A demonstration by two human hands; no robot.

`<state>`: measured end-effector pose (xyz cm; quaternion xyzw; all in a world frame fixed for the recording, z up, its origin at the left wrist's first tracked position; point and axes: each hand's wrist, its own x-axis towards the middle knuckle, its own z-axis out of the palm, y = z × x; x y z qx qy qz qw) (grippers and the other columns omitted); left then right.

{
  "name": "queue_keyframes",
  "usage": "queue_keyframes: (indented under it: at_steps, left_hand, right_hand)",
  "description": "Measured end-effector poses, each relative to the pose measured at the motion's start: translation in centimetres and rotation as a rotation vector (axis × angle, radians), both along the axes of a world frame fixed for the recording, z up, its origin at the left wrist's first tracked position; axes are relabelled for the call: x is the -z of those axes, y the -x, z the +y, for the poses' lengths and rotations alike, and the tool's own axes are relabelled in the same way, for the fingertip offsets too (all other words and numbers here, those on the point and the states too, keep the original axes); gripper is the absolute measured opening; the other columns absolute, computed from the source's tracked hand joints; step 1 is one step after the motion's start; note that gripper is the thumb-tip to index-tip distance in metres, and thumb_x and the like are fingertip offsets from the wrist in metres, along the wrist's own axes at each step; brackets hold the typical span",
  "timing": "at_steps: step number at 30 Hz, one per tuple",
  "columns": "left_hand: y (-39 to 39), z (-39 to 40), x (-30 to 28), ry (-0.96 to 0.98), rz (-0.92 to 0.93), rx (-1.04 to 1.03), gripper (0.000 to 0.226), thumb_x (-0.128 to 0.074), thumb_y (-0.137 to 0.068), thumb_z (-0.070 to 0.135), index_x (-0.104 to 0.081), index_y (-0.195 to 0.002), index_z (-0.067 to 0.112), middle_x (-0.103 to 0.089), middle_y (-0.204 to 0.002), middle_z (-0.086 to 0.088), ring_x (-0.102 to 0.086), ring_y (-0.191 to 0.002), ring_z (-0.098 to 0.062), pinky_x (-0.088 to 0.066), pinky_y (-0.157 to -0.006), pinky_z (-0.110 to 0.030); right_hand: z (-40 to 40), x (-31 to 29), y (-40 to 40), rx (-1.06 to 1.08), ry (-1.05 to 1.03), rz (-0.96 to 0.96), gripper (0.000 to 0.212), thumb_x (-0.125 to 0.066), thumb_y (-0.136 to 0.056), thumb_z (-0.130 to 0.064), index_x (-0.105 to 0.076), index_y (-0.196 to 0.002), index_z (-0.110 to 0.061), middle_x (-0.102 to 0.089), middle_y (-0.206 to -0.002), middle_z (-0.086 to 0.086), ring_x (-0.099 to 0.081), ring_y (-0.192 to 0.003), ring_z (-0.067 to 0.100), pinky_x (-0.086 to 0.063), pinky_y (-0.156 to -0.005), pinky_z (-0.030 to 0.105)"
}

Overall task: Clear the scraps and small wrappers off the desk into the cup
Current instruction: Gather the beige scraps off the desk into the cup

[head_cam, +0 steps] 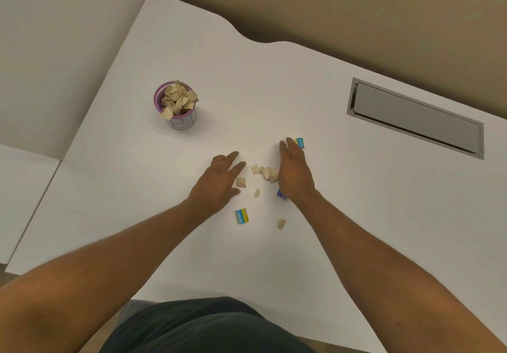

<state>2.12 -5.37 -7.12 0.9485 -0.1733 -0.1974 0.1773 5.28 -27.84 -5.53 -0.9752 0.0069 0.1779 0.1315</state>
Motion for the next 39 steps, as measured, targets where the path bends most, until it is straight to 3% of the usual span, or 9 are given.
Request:
queue_keyframes:
  at_steps: [6, 10, 14, 17, 19, 23, 27, 33, 39]
  left_hand:
    - [-0.6, -0.4, 0.2, -0.048, -0.024, 0.147, 0.058, -0.067, -0.1, 0.02, -0.048, -0.155, 0.015, -0.042, -0.166, -0.005, -0.039, -0.15, -0.03, -0.049, -0.111, -0.045]
    - [-0.3, 0.9, 0.2, -0.028, -0.065, 0.126, 0.041, -0.062, -0.101, 0.012, -0.059, -0.142, 0.013, -0.061, -0.142, -0.004, -0.054, -0.131, -0.028, -0.058, -0.093, -0.045]
    - [0.5, 1.9, 0.6, 0.029, -0.092, 0.053, 0.048, -0.066, -0.101, 0.022, -0.057, -0.147, 0.014, -0.055, -0.152, -0.004, -0.052, -0.138, -0.028, -0.062, -0.09, -0.047]
    - [0.7, 1.0, 0.5, -0.009, -0.051, 0.073, 0.067, -0.068, -0.099, 0.037, -0.044, -0.158, 0.016, -0.034, -0.17, -0.005, -0.04, -0.148, -0.029, -0.056, -0.105, -0.045]
    - [0.4, 0.1, 0.5, -0.083, -0.014, 0.119, 0.068, -0.066, -0.1, 0.038, -0.042, -0.159, 0.016, -0.031, -0.172, -0.007, -0.037, -0.15, -0.03, -0.052, -0.11, -0.044]
    - [0.4, -0.8, 0.1, -0.19, -0.052, 0.148, 0.033, -0.056, -0.106, 0.019, -0.062, -0.138, 0.013, -0.042, -0.161, -0.007, -0.043, -0.144, -0.028, -0.059, -0.096, -0.041]
    - [0.9, -0.6, 0.2, -0.253, -0.059, 0.205, 0.026, -0.05, -0.107, 0.008, -0.064, -0.129, 0.008, -0.055, -0.139, -0.008, -0.055, -0.127, -0.027, -0.06, -0.09, -0.043]
    - [1.6, 0.1, 0.6, -0.259, -0.025, 0.207, 0.024, -0.053, -0.102, -0.001, -0.069, -0.117, 0.01, -0.063, -0.118, -0.007, -0.062, -0.113, -0.027, -0.058, -0.088, -0.042]
    - [1.8, 2.5, 0.3, -0.166, 0.062, 0.052, 0.033, -0.047, -0.108, 0.012, -0.069, -0.132, 0.009, -0.067, -0.132, -0.01, -0.061, -0.128, -0.029, -0.05, -0.107, -0.04]
  right_hand:
    - [-0.2, 0.1, 1.0, -0.114, -0.006, 0.07, 0.072, -0.059, -0.095, -0.003, -0.026, -0.158, -0.007, -0.023, -0.168, 0.01, -0.021, -0.157, 0.024, -0.026, -0.126, 0.034]
    - [0.8, 0.2, 3.2, -0.207, -0.149, -0.034, 0.045, -0.048, -0.098, -0.004, -0.052, -0.142, -0.013, -0.05, -0.149, 0.004, -0.045, -0.139, 0.023, -0.045, -0.112, 0.036]
    - [1.0, 0.2, 3.5, -0.131, -0.122, -0.157, 0.053, -0.05, -0.103, -0.019, -0.037, -0.154, -0.018, -0.034, -0.162, 0.007, -0.034, -0.146, 0.029, -0.042, -0.117, 0.041]
    - [1.1, 0.1, 3.4, -0.197, -0.161, 0.042, 0.071, -0.049, -0.101, -0.053, -0.018, -0.162, -0.031, -0.009, -0.171, 0.007, -0.011, -0.155, 0.034, -0.021, -0.126, 0.047]
    - [1.0, 0.5, 3.7, -0.292, -0.099, 0.168, 0.081, -0.052, -0.096, -0.061, -0.01, -0.162, -0.038, 0.001, -0.172, 0.0, 0.0, -0.158, 0.036, -0.019, -0.127, 0.051]
    - [1.7, 0.9, 4.9, -0.361, 0.091, 0.142, 0.069, -0.054, -0.103, -0.03, -0.016, -0.161, -0.037, -0.004, -0.172, -0.001, -0.006, -0.158, 0.033, -0.045, -0.11, 0.052]
    - [3.2, 0.8, 6.1, -0.348, 0.143, 0.083, 0.059, -0.052, -0.101, -0.007, -0.033, -0.155, -0.02, -0.023, -0.165, 0.008, -0.026, -0.15, 0.03, -0.052, -0.103, 0.046]
    - [4.6, 1.4, 6.9, -0.391, 0.11, 0.036, 0.025, -0.05, -0.094, 0.002, -0.061, -0.114, -0.008, -0.054, -0.123, 0.011, -0.052, -0.117, 0.028, -0.048, -0.094, 0.039]
    - [6.3, 1.8, 5.4, -0.278, 0.009, 0.06, 0.021, -0.054, -0.094, -0.002, -0.07, -0.107, -0.004, -0.064, -0.117, 0.013, -0.06, -0.113, 0.029, -0.048, -0.09, 0.034]
